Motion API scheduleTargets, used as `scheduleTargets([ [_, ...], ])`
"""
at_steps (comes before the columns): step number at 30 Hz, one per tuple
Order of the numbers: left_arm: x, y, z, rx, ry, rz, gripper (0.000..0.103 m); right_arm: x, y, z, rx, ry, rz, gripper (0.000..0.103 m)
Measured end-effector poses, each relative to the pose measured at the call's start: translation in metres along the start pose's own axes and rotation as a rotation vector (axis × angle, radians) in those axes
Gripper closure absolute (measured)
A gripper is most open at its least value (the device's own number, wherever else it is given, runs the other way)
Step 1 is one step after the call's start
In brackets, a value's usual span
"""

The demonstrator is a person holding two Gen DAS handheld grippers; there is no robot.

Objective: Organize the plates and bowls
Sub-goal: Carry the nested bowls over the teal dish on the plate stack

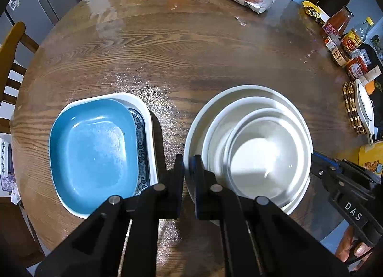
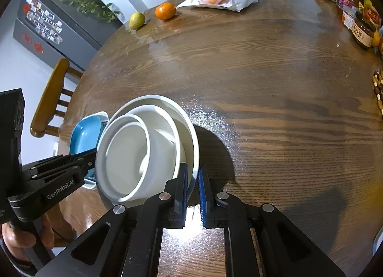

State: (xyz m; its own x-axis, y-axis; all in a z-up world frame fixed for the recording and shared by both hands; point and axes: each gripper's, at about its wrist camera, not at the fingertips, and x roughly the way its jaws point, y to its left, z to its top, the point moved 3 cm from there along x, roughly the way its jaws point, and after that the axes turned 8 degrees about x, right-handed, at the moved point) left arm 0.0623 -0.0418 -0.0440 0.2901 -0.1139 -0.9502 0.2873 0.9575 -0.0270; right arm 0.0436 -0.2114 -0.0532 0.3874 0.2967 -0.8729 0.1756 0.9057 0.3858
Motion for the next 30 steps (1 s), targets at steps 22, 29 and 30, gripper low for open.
scheduleTargets([
  [22, 0.0023, -0.0004, 0.0028, -0.001, -0.004, 0.001, 0.101, -0.0003, -0.0031, 0.0010, 0.001, 0.004, 0.005, 0.091],
  [29, 0.0016, -0.0008, 0.0018, 0.010, -0.013, 0.014, 0.100, -0.0004, -0.0032, 0.0007, -0.003, 0.004, 0.007, 0.091],
  [30, 0.0015, -0.0005, 0.0018, 0.009, -0.014, 0.014, 0.100, -0.0005, -0.0033, 0.0005, -0.004, 0.003, 0.008, 0.091],
])
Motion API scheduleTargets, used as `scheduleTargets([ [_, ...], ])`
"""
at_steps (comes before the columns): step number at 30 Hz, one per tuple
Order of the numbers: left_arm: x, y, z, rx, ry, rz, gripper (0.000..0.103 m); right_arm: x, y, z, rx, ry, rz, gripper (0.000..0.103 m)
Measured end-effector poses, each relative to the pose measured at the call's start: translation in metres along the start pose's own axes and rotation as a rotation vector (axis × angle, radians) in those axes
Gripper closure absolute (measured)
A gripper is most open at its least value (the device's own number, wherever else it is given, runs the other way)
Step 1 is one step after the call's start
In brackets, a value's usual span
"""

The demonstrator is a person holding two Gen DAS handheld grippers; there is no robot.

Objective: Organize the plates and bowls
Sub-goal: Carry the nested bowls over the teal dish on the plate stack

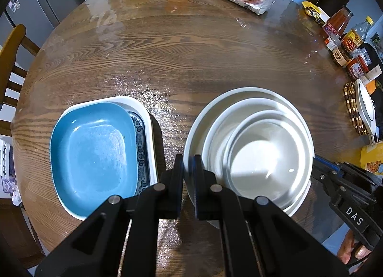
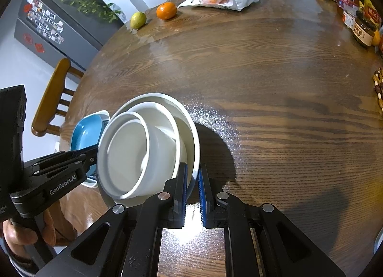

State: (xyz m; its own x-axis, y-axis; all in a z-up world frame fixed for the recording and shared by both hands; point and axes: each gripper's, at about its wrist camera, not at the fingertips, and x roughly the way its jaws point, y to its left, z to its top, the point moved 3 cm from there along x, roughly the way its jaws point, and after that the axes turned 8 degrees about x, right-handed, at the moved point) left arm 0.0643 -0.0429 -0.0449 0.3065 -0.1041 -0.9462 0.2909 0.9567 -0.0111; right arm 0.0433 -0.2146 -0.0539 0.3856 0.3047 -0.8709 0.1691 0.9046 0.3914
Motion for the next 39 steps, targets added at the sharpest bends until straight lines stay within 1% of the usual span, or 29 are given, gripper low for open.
scheduleTargets([
  [9, 0.000, 0.000, -0.001, -0.004, -0.008, 0.008, 0.100, -0.001, -0.001, -0.001, 0.002, -0.004, 0.002, 0.091],
  [19, -0.001, 0.000, -0.002, -0.015, -0.012, -0.001, 0.101, -0.002, -0.001, -0.002, 0.010, -0.011, -0.002, 0.091],
  [39, -0.016, -0.003, 0.005, 0.001, -0.051, 0.008, 0.101, -0.018, 0.002, -0.002, 0.013, -0.047, 0.003, 0.091],
])
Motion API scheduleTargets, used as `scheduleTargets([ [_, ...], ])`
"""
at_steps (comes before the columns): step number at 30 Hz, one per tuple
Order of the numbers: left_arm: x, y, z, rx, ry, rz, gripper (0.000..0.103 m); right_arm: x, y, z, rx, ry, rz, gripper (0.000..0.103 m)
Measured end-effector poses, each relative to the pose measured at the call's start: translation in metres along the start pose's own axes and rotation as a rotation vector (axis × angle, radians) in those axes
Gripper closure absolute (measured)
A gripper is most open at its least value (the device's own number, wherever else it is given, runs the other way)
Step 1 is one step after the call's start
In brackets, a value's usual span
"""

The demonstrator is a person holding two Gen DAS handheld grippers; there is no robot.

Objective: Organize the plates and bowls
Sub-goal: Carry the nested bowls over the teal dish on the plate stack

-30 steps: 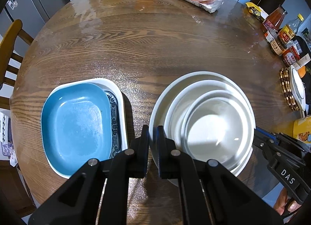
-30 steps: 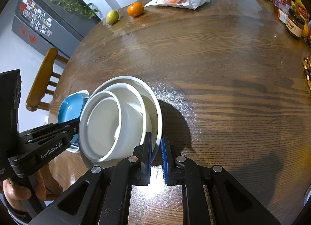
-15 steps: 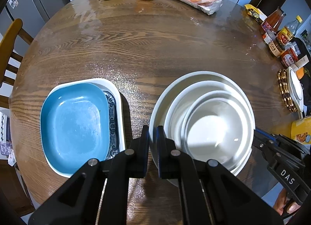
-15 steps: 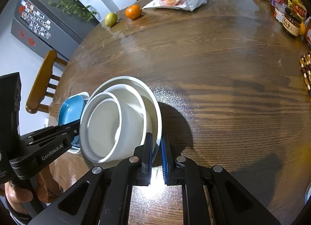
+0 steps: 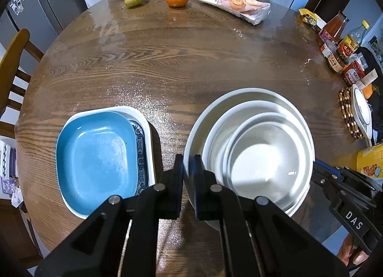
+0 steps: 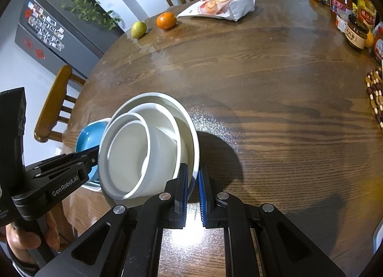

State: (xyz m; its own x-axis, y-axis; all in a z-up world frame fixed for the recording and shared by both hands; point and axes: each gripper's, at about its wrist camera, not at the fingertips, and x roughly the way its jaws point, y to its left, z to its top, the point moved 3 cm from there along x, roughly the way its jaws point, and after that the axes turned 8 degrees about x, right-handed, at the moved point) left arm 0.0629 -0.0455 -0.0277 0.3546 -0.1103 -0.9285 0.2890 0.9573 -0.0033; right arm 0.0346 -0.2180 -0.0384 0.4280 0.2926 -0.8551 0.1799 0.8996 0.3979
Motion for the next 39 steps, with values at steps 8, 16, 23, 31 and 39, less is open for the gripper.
scheduleTargets([
  [8, -0.010, 0.002, 0.004, -0.003, -0.028, 0.010, 0.101, -0.009, 0.005, 0.005, -0.013, -0.018, 0.011, 0.091],
  [16, -0.017, 0.007, 0.004, -0.016, -0.043, 0.021, 0.101, -0.013, 0.011, 0.008, -0.028, -0.020, 0.025, 0.091],
  [23, -0.022, 0.013, 0.004, -0.028, -0.053, 0.031, 0.101, -0.014, 0.018, 0.011, -0.044, -0.023, 0.034, 0.091],
  [31, -0.029, 0.021, 0.002, -0.046, -0.066, 0.043, 0.101, -0.013, 0.029, 0.014, -0.065, -0.023, 0.043, 0.091],
  [39, -0.036, 0.032, 0.000, -0.069, -0.077, 0.054, 0.101, -0.012, 0.042, 0.015, -0.088, -0.021, 0.053, 0.091],
])
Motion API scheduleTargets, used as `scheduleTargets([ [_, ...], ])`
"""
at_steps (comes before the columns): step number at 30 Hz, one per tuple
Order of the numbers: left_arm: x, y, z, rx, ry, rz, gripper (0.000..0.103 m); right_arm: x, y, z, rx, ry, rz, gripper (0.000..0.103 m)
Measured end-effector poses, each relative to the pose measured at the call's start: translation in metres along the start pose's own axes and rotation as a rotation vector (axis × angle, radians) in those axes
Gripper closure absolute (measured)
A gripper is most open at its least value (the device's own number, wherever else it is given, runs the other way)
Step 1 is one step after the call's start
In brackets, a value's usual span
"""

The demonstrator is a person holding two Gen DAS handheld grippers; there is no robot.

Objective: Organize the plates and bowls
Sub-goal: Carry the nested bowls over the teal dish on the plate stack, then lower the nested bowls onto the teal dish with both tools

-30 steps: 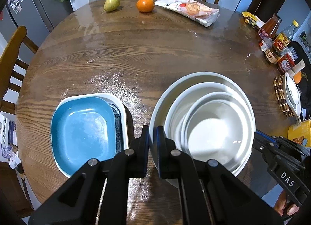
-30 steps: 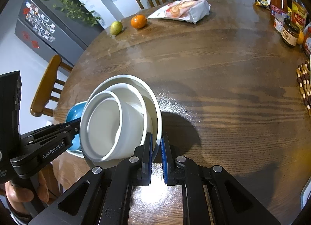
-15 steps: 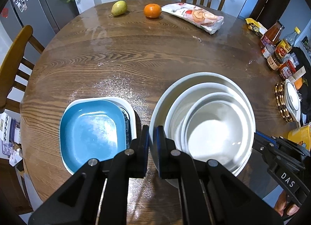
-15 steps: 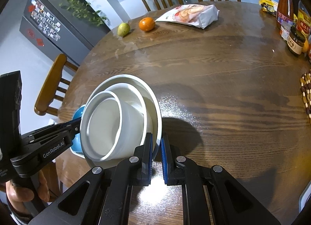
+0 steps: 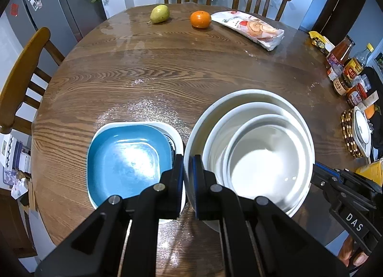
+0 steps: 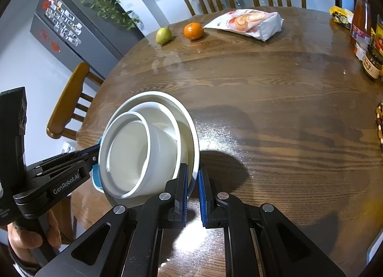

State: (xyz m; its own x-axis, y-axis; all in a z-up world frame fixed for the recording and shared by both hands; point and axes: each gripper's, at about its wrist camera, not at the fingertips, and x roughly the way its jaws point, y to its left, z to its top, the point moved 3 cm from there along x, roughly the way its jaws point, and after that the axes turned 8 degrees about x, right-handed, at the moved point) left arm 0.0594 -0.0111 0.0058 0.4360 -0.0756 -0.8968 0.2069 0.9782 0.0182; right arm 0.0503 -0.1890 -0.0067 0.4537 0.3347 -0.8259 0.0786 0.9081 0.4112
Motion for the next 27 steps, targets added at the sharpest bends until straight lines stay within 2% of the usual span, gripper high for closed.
scheduleTargets([
  [15, -0.010, 0.032, -0.004, -0.057, -0.016, 0.015, 0.101, 0.008, 0.031, 0.004, -0.057, 0.011, 0.012, 0.091],
  [27, -0.015, 0.074, -0.014, -0.119, -0.012, 0.053, 0.101, 0.029, 0.069, 0.005, -0.117, 0.050, 0.039, 0.091],
])
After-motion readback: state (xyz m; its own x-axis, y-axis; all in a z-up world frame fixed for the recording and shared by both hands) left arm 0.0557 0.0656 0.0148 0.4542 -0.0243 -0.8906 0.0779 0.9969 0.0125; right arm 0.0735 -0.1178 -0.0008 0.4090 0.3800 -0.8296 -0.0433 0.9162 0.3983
